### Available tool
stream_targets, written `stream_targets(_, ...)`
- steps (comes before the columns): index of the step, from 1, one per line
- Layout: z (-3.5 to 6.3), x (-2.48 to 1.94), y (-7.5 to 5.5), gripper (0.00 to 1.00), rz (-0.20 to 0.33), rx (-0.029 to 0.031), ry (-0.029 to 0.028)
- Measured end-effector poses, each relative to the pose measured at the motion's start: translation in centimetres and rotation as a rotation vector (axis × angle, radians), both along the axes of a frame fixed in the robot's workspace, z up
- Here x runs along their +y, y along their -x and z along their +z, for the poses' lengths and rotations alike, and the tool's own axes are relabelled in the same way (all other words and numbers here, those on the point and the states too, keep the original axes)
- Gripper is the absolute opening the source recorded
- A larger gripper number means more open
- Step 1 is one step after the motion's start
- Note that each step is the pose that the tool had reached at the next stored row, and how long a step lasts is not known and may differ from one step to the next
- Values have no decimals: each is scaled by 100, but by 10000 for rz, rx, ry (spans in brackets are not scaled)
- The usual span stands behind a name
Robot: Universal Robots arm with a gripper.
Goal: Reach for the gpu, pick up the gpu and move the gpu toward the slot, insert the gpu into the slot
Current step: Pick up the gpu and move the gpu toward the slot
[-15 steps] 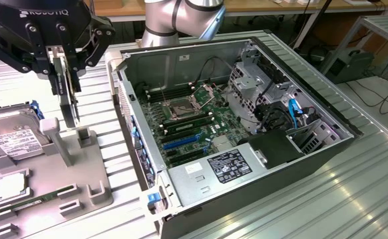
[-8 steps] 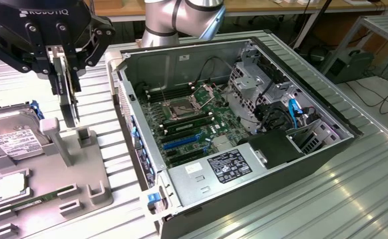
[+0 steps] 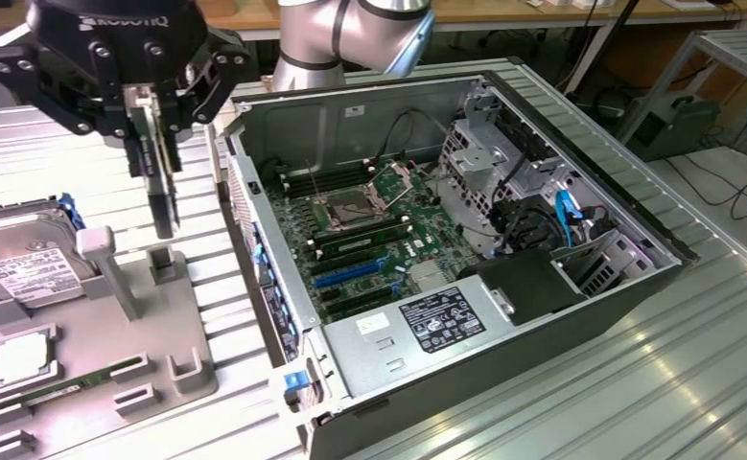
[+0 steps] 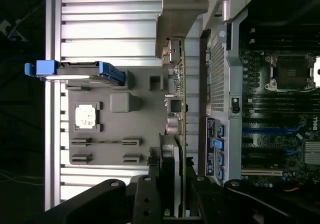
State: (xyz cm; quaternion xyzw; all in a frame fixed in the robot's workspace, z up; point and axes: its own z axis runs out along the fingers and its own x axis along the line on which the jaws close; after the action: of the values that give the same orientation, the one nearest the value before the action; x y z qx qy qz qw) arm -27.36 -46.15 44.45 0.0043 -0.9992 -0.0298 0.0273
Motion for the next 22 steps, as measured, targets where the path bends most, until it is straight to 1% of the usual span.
stream_targets(13, -1, 14, -599, 28, 0, 1, 1)
stream_targets(14, -2, 15, -737, 28, 0, 0, 0)
stream_targets(15, -2, 17, -839, 28, -1, 0, 0)
stream_targets(17, -2, 20, -939, 28, 0, 1, 1)
stream_targets(18, -3, 22, -1052, 28, 0, -2, 0)
stream_targets(22, -3, 24, -1178, 28, 0, -5, 0)
